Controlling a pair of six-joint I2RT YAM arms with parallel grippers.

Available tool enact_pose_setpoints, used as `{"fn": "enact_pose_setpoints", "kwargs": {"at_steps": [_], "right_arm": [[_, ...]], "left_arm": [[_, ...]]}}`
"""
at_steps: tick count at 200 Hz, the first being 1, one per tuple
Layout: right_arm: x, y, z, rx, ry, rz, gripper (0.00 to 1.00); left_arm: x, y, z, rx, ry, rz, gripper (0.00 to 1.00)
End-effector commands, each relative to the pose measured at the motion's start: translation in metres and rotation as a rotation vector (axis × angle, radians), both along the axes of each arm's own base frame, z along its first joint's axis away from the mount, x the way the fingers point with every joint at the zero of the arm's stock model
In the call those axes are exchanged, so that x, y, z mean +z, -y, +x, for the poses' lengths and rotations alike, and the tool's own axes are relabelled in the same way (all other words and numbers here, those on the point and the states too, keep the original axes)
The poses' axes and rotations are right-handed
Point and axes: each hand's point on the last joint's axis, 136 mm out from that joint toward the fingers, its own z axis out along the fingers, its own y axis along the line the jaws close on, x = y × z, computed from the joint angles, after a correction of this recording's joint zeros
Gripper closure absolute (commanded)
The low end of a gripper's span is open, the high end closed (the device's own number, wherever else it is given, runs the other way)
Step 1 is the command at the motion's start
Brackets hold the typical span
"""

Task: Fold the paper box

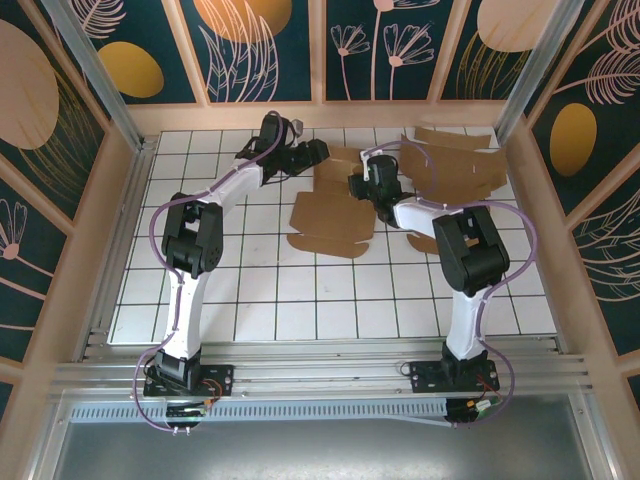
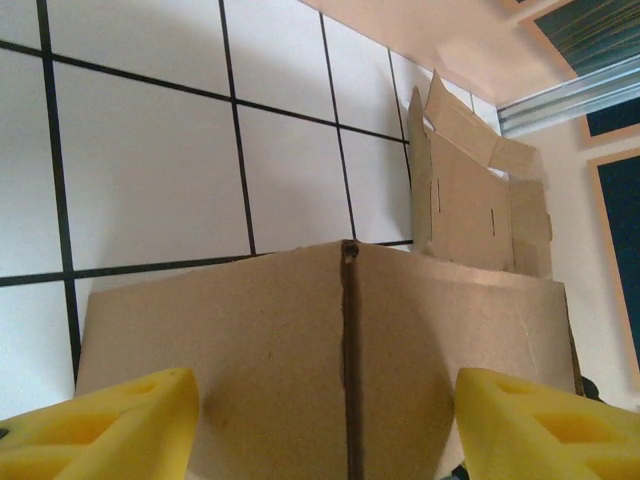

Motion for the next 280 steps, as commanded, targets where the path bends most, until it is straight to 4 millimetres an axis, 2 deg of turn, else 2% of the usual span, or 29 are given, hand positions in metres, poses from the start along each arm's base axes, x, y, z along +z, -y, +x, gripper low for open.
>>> {"fn": "enact_pose_setpoints", "kwargs": {"at_steps": [1,27,50,76,107,118,139,173,196,218,237,260,280], "right_arm": [[0.006,0.004,0.010,-0.037,0.057,-0.061,0.41],[0.004,0.004,0.010,-0.029,0.069,-0.078,0.45],[0.002,0.002,0.013,-0.016,0.070,-0.093,0.51],[-0.002,-0.002,0.017,-0.002,0.060,-0.101,0.58],[-0.004,-0.004,0.021,0.003,0.060,-0.103,0.59],[-0.005,-0.005,0.022,0.007,0.057,-0.102,0.59],[-0.003,-0.007,0.020,0.010,0.050,-0.092,0.50],[0.014,-0.010,0.004,0.065,0.073,-0.055,0.38],[0.025,-0.008,-0.011,0.102,0.066,-0.060,0.27],[0.043,-0.008,-0.030,0.169,0.051,-0.019,0.09],[0.059,-0.008,-0.048,0.252,0.037,0.040,0.03],[0.075,0.008,-0.060,0.313,0.036,0.096,0.01],[0.074,0.037,-0.055,0.303,0.027,0.093,0.01]], "left_arm": [[0.029,0.001,-0.015,-0.012,0.006,-0.015,0.23],[0.055,-0.008,-0.008,0.038,0.058,-0.011,0.19],[0.068,-0.016,-0.001,0.075,0.083,-0.006,0.17],[0.060,-0.023,0.010,0.099,0.069,0.017,0.15],[0.040,-0.037,0.033,0.141,0.061,0.061,0.14],[0.037,-0.035,0.040,0.124,0.056,0.054,0.14],[0.025,-0.034,0.049,0.103,0.030,0.076,0.15],[0.003,-0.024,0.044,0.060,-0.030,0.036,0.22],[0.002,-0.022,0.043,0.056,-0.027,0.018,0.27],[0.004,-0.021,0.043,0.052,-0.025,0.009,0.28],[0.007,-0.021,0.043,0.051,-0.018,0.008,0.28],[0.005,-0.022,0.041,0.053,-0.027,0.010,0.28],[0.006,-0.023,0.041,0.056,-0.023,0.017,0.27]]}}
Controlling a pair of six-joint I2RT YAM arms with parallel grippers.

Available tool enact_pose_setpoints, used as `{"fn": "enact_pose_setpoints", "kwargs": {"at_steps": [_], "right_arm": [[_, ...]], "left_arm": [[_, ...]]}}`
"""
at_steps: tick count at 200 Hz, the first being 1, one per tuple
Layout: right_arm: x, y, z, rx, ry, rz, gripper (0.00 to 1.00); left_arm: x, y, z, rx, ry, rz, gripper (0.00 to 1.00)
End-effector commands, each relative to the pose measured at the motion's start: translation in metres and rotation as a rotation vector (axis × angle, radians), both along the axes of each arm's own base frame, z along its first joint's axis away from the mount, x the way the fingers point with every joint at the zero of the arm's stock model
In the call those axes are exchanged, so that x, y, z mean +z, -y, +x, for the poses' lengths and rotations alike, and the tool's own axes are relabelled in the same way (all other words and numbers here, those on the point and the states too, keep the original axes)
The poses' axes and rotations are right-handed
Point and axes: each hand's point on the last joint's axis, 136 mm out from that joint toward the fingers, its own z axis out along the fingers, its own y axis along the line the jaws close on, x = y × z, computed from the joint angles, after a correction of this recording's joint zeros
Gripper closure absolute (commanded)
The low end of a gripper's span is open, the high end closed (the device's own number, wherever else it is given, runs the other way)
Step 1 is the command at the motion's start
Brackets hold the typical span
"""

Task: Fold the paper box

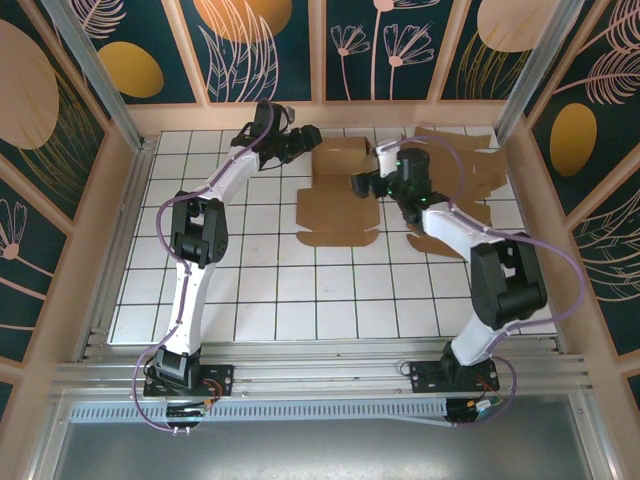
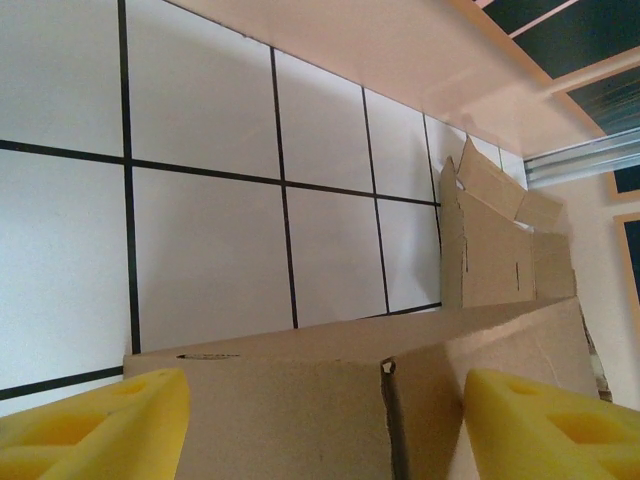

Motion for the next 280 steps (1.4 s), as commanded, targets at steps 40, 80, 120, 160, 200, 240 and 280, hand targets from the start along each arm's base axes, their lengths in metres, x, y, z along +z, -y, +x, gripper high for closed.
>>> {"fn": "enact_pose_setpoints", "kwargs": {"at_steps": [40,80,120,160,200,240,280], "right_arm": [[-0.044,0.040,0.023,0.123,-0.114,-0.096,0.06],[-0.065,0.020,0.052,0.189,-0.128,-0.097,0.12],[-0.066,-0.001,0.076,0.205,-0.028,-0.123,0.15],[-0.076,-0.012,0.103,0.171,0.018,-0.247,0.20],[-0.085,-0.020,0.112,0.195,0.015,-0.289,0.34],[-0.081,-0.022,0.120,0.145,0.014,-0.249,0.49],[-0.086,-0.021,0.124,0.071,0.022,-0.277,0.63]], "left_arm": [[0.005,0.002,-0.009,-0.008,-0.021,-0.012,0.24],[0.000,0.005,-0.011,-0.020,-0.037,-0.025,0.27],[0.000,0.005,-0.014,-0.032,-0.036,-0.022,0.29],[0.002,0.008,-0.014,-0.044,-0.036,-0.035,0.29],[0.006,0.010,-0.014,-0.053,-0.026,-0.047,0.30],[0.015,0.012,-0.013,-0.058,-0.015,-0.063,0.30],[0.025,0.016,-0.015,-0.067,-0.018,-0.107,0.26]]}}
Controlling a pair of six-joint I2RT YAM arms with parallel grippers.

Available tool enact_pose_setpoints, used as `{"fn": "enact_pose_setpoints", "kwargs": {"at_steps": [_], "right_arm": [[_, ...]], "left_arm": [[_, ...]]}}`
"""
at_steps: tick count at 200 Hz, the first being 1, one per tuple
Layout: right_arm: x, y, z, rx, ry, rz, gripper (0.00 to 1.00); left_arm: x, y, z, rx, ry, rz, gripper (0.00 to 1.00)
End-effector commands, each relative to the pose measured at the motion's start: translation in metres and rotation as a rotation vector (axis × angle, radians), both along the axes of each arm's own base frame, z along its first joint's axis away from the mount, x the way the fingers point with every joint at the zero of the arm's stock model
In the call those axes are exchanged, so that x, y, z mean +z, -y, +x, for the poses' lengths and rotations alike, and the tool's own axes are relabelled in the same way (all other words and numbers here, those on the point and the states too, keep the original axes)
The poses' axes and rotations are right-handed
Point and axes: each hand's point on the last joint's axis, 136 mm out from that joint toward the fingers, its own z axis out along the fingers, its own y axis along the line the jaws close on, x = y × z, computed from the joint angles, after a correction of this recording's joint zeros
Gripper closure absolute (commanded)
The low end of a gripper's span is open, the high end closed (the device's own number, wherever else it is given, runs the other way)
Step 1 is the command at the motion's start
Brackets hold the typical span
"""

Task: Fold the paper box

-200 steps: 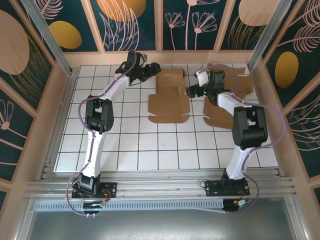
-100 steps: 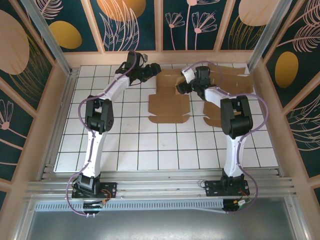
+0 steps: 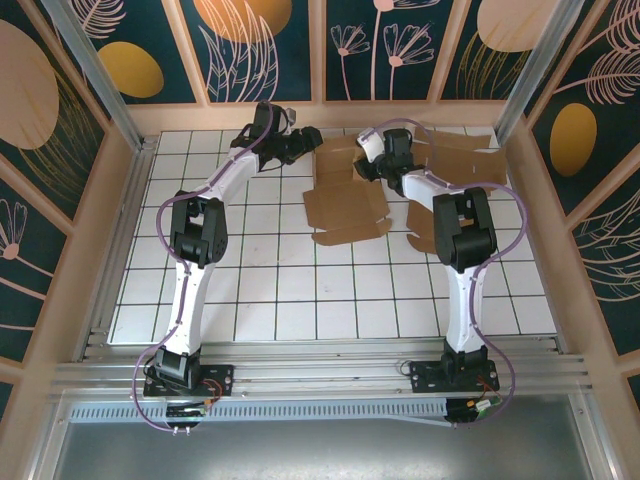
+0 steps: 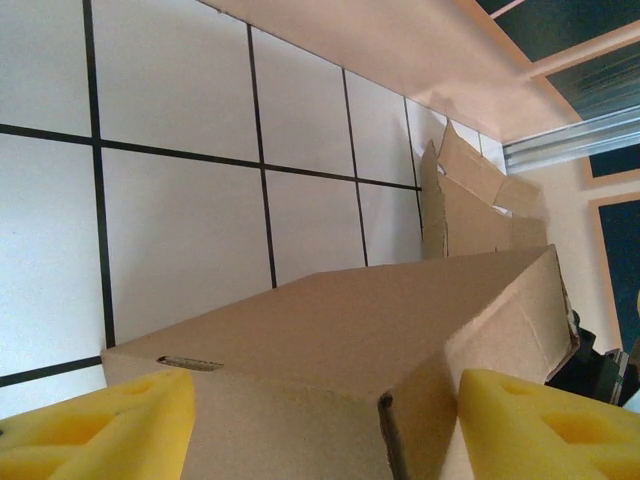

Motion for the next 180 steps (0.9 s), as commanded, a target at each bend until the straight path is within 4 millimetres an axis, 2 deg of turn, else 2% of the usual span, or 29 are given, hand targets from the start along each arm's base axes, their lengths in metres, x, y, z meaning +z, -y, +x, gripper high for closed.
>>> {"fn": "enact_pose_setpoints", "kwargs": {"at_steps": [1,23,57,69,97,117,135,142,167,180], "right_arm": [[0.001,-0.002,0.009,-0.059,0.038,-0.016,0.64],[0.000,-0.003,0.010,-0.075,0.038,-0.016,0.71],[-0.004,-0.003,0.013,-0.095,0.018,-0.012,0.79],[-0.006,-0.002,0.014,-0.102,0.007,-0.019,0.83],[-0.011,0.001,0.015,-0.130,-0.050,-0.015,0.90],[-0.015,0.002,0.014,-0.153,-0.073,0.001,0.89],[-0.018,0.001,0.012,-0.166,-0.068,0.002,0.74],[-0.020,-0.001,0.012,-0.159,-0.069,0.004,0.73],[-0.029,-0.007,0.015,-0.156,-0.084,-0.006,0.71],[-0.029,-0.010,0.018,-0.159,-0.089,0.002,0.77]], "left_arm": [[0.025,0.008,-0.009,-0.023,-0.006,-0.061,0.26],[0.036,0.012,-0.011,-0.028,0.000,-0.110,0.20],[0.059,0.012,-0.010,-0.018,0.034,-0.151,0.16],[0.061,0.011,-0.008,-0.007,0.039,-0.147,0.15],[0.053,0.009,-0.004,0.015,0.025,-0.136,0.14],[0.042,0.011,-0.004,0.012,0.000,-0.141,0.14],[0.032,0.011,-0.006,0.008,-0.019,-0.135,0.17],[0.029,0.011,-0.007,0.006,-0.024,-0.130,0.18],[0.022,0.011,-0.008,0.003,-0.040,-0.132,0.21],[0.022,0.012,-0.009,0.000,-0.044,-0.136,0.22]]}}
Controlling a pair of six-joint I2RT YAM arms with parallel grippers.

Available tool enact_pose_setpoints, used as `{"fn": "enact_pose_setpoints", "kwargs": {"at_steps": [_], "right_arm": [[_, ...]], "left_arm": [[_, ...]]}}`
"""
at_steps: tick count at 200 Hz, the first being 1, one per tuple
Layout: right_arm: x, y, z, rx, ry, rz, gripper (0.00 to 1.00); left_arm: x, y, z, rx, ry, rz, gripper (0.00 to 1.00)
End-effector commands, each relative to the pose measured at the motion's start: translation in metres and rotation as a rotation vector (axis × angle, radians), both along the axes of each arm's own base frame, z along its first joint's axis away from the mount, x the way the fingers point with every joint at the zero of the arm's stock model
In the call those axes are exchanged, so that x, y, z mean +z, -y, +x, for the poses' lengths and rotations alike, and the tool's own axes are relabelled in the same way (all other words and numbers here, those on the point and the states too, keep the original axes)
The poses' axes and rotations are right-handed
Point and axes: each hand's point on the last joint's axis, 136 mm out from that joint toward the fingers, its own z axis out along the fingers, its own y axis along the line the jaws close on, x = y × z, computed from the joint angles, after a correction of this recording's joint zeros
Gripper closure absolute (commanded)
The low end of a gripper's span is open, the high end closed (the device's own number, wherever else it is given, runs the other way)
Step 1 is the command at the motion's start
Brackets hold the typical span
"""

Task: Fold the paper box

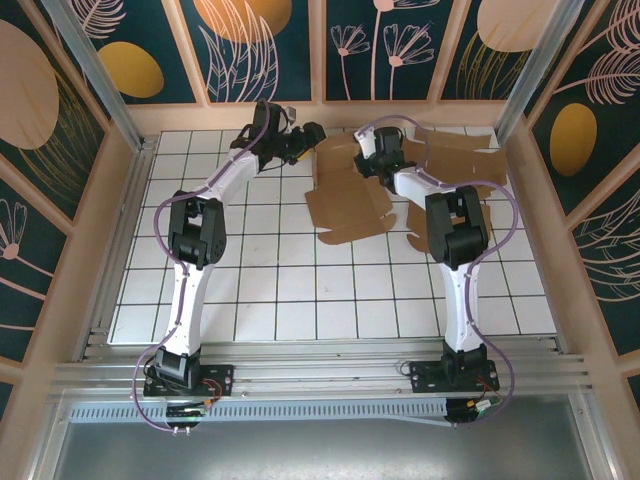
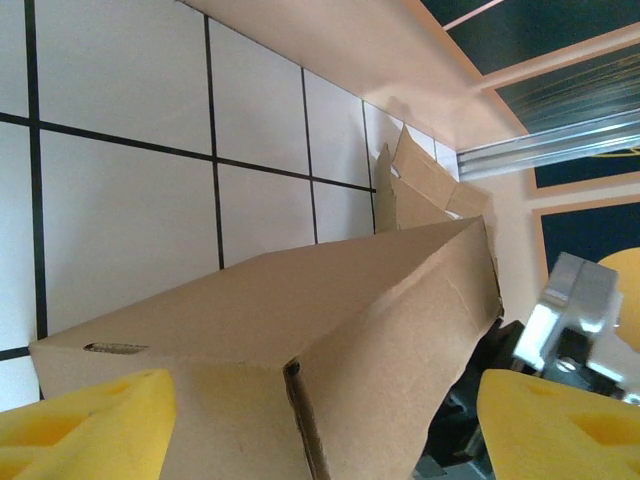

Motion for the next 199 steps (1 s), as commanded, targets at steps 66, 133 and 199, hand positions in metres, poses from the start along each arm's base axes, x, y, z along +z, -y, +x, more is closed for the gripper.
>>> {"fn": "enact_pose_setpoints", "kwargs": {"at_steps": [66,133,199], "right_arm": [[-0.010,0.000,0.012,-0.100,-0.021,0.012,0.89],[0.039,0.002,0.015,0.006,0.111,0.043,0.51],[0.043,0.003,0.021,0.092,0.094,0.095,0.59]], "left_arm": [[0.015,0.003,-0.006,-0.001,0.001,-0.033,0.22],[0.015,0.002,-0.010,-0.009,0.005,-0.022,0.22],[0.017,0.002,-0.012,-0.020,0.011,-0.019,0.22]]}}
